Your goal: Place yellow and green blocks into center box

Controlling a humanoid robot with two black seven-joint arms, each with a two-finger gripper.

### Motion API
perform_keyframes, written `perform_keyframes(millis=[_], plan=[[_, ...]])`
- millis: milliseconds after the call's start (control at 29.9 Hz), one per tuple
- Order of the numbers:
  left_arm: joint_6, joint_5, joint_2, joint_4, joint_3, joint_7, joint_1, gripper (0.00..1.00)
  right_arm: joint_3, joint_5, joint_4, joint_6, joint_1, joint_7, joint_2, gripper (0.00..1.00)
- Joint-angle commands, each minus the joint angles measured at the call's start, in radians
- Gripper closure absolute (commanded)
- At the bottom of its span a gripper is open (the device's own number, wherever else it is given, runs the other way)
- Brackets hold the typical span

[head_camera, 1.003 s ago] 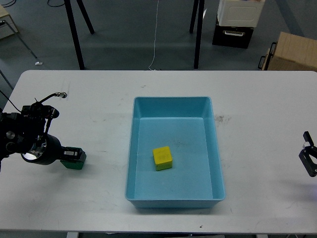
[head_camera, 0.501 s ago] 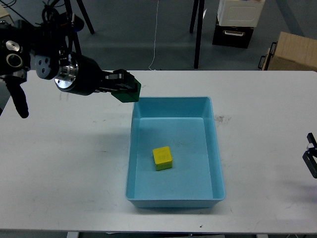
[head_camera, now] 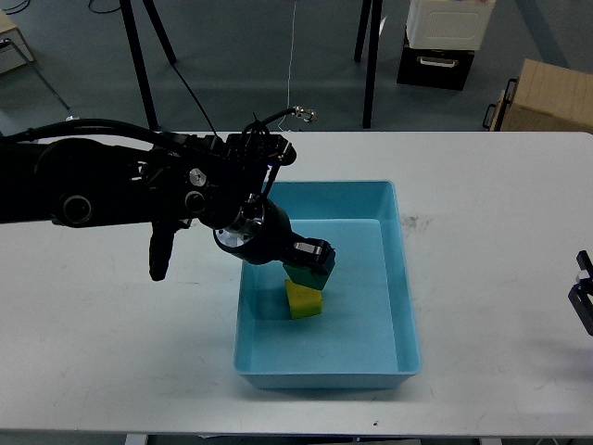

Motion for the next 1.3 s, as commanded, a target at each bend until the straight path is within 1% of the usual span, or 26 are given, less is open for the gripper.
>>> perform_keyframes(millis=[0,33,67,134,267,301,368,468,635,668,735,769,835,902,969,1036,1136,1270], plan=[[0.0,0.0,-0.023,0.003,0.002,0.0,0.016,0.89,0.0,0.0,-0.002,0.0,-0.001,0.0,-0.002,0.0],[0.0,0.0,-0.034,0.009,0.002,0.0,0.016,0.85,0.0,0.0,-0.002,0.0,-0.001,0.0,-0.002,0.0],[0.0,0.0,-0.048,0.023,0.002,-0.001,0.017,0.78,-0.002,0.0,-0.002,0.0,-0.001,-0.002,-0.002,0.0],[0.0,0.0,-0.066,0.055,0.002,-0.003,0.035,0.58,-0.004,-0.002,-0.002,0.0,-0.001,-0.002,-0.003,0.0],[0.0,0.0,-0.086,0.08,0.001,-0.014,0.054,0.29,-0.002,-0.002,0.0,0.0,-0.001,-0.002,-0.003,0.0],[0.0,0.0,-0.086,0.081,0.001,-0.015,0.057,0.25,-0.002,-0.002,0.0,0.0,-0.001,-0.002,-0.005,0.0],[0.0,0.0,-0.085,0.083,0.001,-0.017,0.059,0.2,-0.004,-0.002,0.0,0.0,-0.001,-0.002,-0.005,0.0],[0.0,-0.002,-0.074,0.086,-0.001,-0.017,0.06,0.15,-0.008,-0.002,0.0,0.0,-0.001,-0.002,-0.005,0.0],[0.0,-0.003,-0.043,0.092,-0.01,-0.023,0.051,0.13,-0.014,-0.003,0.0,0.0,-0.001,-0.002,-0.003,0.0],[0.0,-0.005,-0.032,0.099,-0.013,-0.031,0.045,0.13,-0.014,-0.003,0.0,0.0,-0.001,-0.002,-0.003,0.0],[0.0,-0.011,-0.008,0.136,-0.045,-0.061,0.04,0.13,-0.014,-0.003,0.0,0.0,0.001,-0.002,-0.005,0.0],[0.0,-0.012,0.01,0.161,-0.086,-0.08,0.043,0.13,-0.014,-0.003,0.0,0.0,0.001,-0.002,-0.005,0.0],[0.0,-0.012,0.047,0.21,-0.206,-0.092,0.062,0.08,-0.011,-0.003,-0.002,0.0,0.002,-0.002,-0.005,0.0],[0.0,-0.012,0.07,0.257,-0.362,-0.089,0.124,0.06,-0.008,-0.003,-0.002,0.0,0.007,0.0,-0.005,0.0],[0.0,-0.009,0.073,0.308,-0.549,-0.083,0.202,0.05,-0.007,-0.005,-0.002,-0.001,0.013,-0.002,-0.003,0.0],[0.0,-0.011,0.075,0.346,-0.716,-0.083,0.265,0.01,-0.005,-0.005,0.0,-0.004,0.024,0.0,-0.003,0.0],[0.0,-0.015,0.077,0.369,-0.915,-0.084,0.357,0.01,-0.002,-0.005,-0.003,-0.011,0.06,0.003,-0.003,0.0],[0.0,-0.029,0.093,0.369,-1.123,-0.092,0.471,0.01,-0.004,-0.005,-0.028,-0.02,0.117,0.004,-0.003,0.0]])
